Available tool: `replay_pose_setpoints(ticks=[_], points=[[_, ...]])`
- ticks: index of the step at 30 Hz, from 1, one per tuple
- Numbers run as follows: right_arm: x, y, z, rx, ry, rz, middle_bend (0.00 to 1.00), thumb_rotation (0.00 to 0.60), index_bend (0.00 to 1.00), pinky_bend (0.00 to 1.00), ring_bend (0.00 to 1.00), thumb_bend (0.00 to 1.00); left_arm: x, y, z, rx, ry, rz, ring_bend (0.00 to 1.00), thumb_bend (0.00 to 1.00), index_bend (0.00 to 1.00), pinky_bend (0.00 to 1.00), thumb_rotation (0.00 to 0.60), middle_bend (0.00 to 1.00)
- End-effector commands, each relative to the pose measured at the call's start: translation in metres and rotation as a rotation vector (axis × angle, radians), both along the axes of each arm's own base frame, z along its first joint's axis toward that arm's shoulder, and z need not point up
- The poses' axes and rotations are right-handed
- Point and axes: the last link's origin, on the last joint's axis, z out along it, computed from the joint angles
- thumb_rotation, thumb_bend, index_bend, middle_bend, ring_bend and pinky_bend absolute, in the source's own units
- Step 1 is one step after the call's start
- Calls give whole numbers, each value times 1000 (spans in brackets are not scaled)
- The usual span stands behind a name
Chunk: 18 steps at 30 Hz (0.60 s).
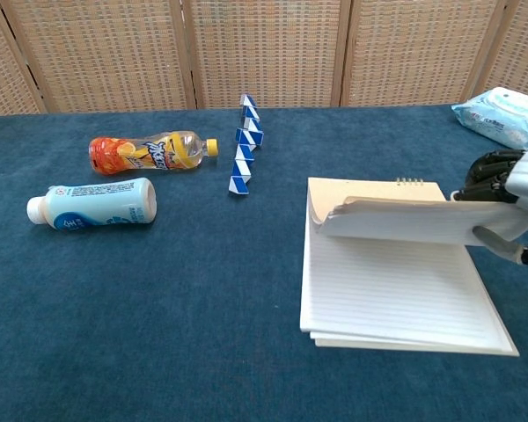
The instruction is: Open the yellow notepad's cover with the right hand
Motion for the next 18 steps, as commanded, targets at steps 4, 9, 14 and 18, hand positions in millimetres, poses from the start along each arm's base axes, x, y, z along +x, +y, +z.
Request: replay_pose_setpoints(ticks=[4, 9, 14, 18], points=[[0, 36, 11, 63, -2, 100, 597, 600, 629, 303, 448, 610, 0, 0, 0, 1, -1, 0, 0, 0, 0, 0, 600, 0], [-1, 51, 16, 80, -10, 147, 600, 600, 629, 317, 453, 617, 0, -1, 1, 3, -2, -2, 0, 0, 0, 0, 600, 0], [-6, 64, 22, 102, 9, 207, 600, 600, 629, 317, 453, 620, -1, -1, 2, 6, -5, -1, 0, 0, 0, 0, 600, 0], [-7, 75, 29, 116, 5, 268, 600, 600, 629, 317, 453, 637, 0, -2, 2, 6, -4, 0, 0, 0, 0, 0, 600, 0]])
